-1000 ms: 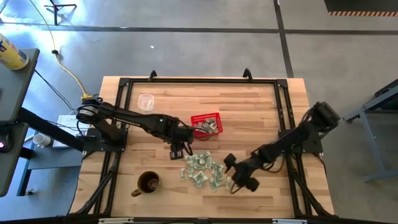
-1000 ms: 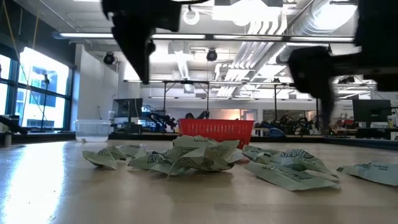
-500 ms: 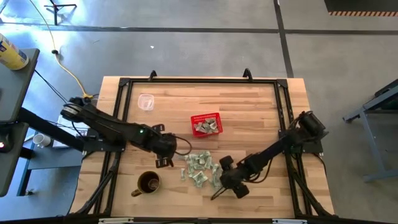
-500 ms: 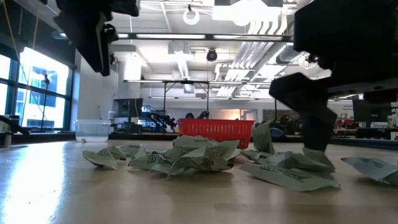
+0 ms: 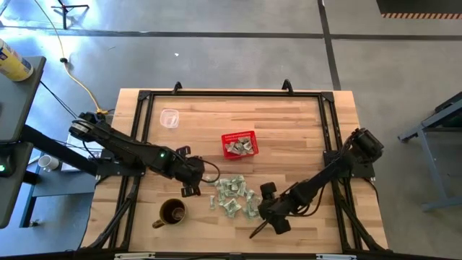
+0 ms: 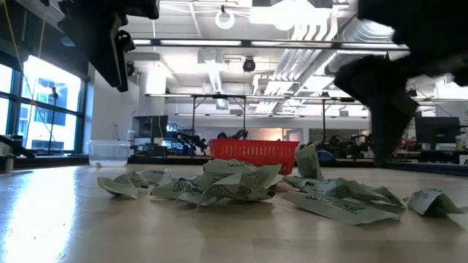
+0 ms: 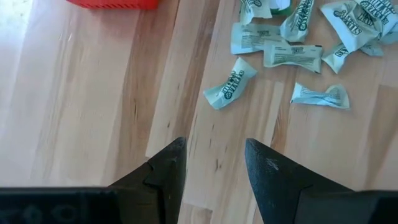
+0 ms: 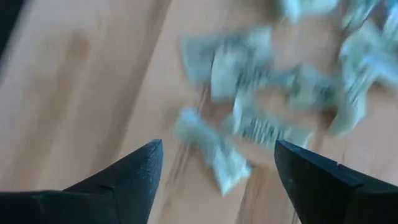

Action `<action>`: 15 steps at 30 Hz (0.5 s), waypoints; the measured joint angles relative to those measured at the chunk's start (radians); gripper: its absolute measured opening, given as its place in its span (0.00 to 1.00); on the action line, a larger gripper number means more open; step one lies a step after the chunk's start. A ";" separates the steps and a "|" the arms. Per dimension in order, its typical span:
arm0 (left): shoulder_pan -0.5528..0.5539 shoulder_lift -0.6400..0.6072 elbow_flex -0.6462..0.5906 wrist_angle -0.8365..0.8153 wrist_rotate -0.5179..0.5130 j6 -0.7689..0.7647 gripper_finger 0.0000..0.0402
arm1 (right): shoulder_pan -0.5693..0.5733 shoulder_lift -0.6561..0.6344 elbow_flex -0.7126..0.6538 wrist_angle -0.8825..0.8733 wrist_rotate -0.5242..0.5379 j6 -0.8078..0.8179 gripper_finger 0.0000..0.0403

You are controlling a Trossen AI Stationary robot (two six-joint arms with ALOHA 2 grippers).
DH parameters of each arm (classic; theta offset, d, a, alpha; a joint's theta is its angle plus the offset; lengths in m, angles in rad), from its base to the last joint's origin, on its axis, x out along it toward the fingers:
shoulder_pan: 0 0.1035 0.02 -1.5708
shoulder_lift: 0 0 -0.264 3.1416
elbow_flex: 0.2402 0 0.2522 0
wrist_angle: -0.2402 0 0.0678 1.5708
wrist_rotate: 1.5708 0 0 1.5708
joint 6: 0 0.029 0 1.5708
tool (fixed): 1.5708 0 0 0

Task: Pick and place items into bin
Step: Put the green stevia packet into the red bin

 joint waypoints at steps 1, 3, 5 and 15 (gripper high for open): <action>0.000 0.000 0.000 0.000 -0.001 0.000 0.49 | 0.004 0.000 -0.006 0.005 0.000 0.000 0.74; 0.002 0.000 0.000 0.001 -0.011 0.000 0.49 | 0.008 0.000 -0.008 0.015 -0.003 -0.007 0.74; 0.002 0.000 0.000 0.009 -0.019 0.000 0.49 | 0.004 0.000 -0.017 0.031 -0.002 -0.031 0.72; 0.002 0.000 0.000 0.015 -0.049 -0.026 0.49 | -0.068 -0.005 -0.136 0.124 -0.160 0.009 0.57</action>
